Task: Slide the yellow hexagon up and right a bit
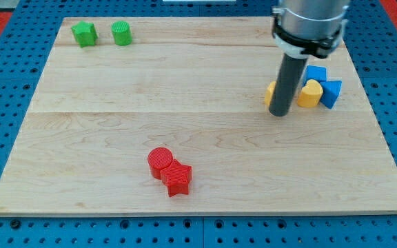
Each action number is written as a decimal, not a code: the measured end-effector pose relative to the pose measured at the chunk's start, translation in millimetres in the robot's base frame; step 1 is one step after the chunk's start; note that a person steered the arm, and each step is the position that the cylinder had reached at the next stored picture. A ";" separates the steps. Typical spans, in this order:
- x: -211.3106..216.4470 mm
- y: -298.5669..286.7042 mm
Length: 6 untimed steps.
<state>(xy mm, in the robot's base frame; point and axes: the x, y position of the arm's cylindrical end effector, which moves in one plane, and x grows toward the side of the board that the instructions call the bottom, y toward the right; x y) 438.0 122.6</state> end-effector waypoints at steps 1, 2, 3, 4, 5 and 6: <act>-16.2 -0.4; -22.0 -55.1; -30.4 -70.5; -42.6 -51.0; -51.8 -35.1; -51.4 -14.2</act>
